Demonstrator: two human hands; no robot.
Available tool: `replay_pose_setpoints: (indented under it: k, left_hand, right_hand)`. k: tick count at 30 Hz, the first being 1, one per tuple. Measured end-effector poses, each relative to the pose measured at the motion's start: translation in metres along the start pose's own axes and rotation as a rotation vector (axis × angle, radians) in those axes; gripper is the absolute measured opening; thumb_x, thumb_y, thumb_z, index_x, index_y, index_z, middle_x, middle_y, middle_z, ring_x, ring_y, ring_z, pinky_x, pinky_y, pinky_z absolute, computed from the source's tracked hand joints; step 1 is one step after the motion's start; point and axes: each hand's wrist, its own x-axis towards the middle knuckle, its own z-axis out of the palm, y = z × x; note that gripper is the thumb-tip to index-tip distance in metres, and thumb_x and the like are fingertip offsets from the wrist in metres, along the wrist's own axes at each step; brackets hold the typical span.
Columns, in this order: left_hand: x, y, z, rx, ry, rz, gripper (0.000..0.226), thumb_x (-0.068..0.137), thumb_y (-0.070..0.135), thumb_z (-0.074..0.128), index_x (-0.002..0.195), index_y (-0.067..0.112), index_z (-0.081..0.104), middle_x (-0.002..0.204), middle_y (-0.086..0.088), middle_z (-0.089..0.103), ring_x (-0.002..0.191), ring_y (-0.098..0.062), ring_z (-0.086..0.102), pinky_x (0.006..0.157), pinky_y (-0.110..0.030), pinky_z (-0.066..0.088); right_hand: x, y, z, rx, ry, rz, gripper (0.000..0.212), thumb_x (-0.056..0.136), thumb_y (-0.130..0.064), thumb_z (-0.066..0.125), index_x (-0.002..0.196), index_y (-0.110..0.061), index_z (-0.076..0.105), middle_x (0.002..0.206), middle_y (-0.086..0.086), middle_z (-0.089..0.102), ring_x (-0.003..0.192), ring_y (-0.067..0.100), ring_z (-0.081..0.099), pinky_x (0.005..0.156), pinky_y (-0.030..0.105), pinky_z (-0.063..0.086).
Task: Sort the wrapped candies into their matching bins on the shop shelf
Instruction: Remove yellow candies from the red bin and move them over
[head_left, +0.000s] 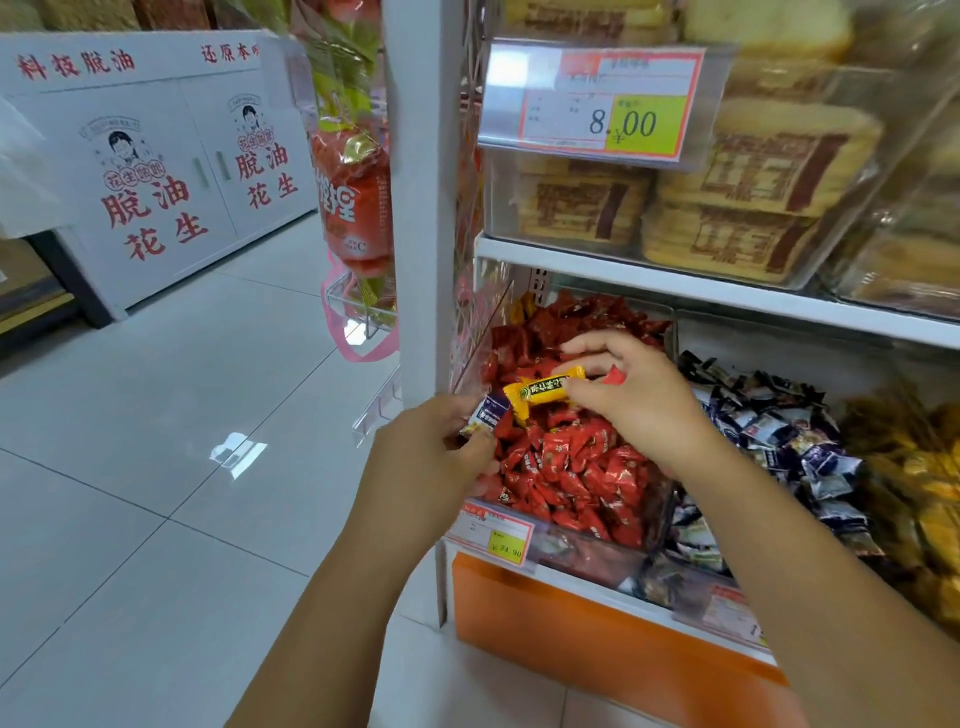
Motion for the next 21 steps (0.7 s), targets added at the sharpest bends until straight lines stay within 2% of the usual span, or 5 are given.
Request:
replay_pose_setpoints:
  k: [4, 8, 12, 16, 21]
  left_hand:
    - [0.011, 0.000, 0.019, 0.059, 0.037, 0.078, 0.008, 0.097, 0.018, 0.048, 0.100, 0.024, 0.052, 0.081, 0.001, 0.067, 0.072, -0.013, 0.068, 0.066, -0.041, 0.059]
    - [0.020, 0.005, 0.030, 0.093, -0.012, 0.160, 0.011, 0.101, 0.027, 0.040, 0.095, 0.019, 0.043, 0.070, 0.002, 0.047, 0.053, -0.004, 0.044, 0.049, -0.016, 0.036]
    - [0.030, 0.001, 0.030, 0.182, -0.134, 0.162, 0.034, 0.085, 0.043, 0.066, 0.091, 0.031, 0.035, 0.080, 0.012, 0.048, 0.064, 0.000, 0.044, 0.055, -0.016, 0.032]
    - [0.034, -0.003, 0.031, 0.249, -0.148, 0.168, 0.040, 0.083, 0.039, 0.071, 0.106, 0.022, 0.042, 0.094, 0.005, 0.060, 0.080, -0.010, 0.057, 0.065, -0.028, 0.046]
    - [0.024, 0.004, 0.021, 0.307, -0.016, 0.157, 0.026, 0.086, 0.036, 0.068, 0.094, 0.023, 0.046, 0.079, 0.006, 0.056, 0.068, -0.011, 0.054, 0.053, -0.019, 0.036]
  right_hand:
    - [-0.001, -0.002, -0.011, 0.027, -0.106, -0.027, 0.028, 0.087, -0.005, 0.064, 0.108, -0.024, 0.063, 0.102, -0.007, 0.072, 0.071, 0.015, 0.060, 0.073, 0.034, 0.050]
    - [-0.005, -0.007, -0.019, 0.013, -0.184, -0.090, 0.030, 0.087, 0.001, 0.063, 0.111, -0.017, 0.063, 0.105, -0.005, 0.071, 0.071, -0.009, 0.060, 0.069, 0.006, 0.044]
    - [-0.007, -0.009, -0.018, 0.030, -0.245, -0.127, 0.030, 0.085, 0.006, 0.063, 0.109, -0.013, 0.064, 0.104, -0.006, 0.071, 0.080, -0.008, 0.062, 0.074, 0.007, 0.046]
    - [-0.006, -0.008, -0.015, 0.041, -0.272, -0.146, 0.029, 0.084, 0.006, 0.065, 0.107, -0.011, 0.065, 0.103, -0.007, 0.072, 0.082, -0.005, 0.064, 0.078, 0.011, 0.049]
    - [0.003, 0.002, -0.014, -0.038, -0.071, -0.104, 0.024, 0.079, -0.030, 0.075, 0.102, -0.033, 0.068, 0.100, -0.014, 0.069, 0.086, -0.003, 0.061, 0.084, 0.018, 0.046]
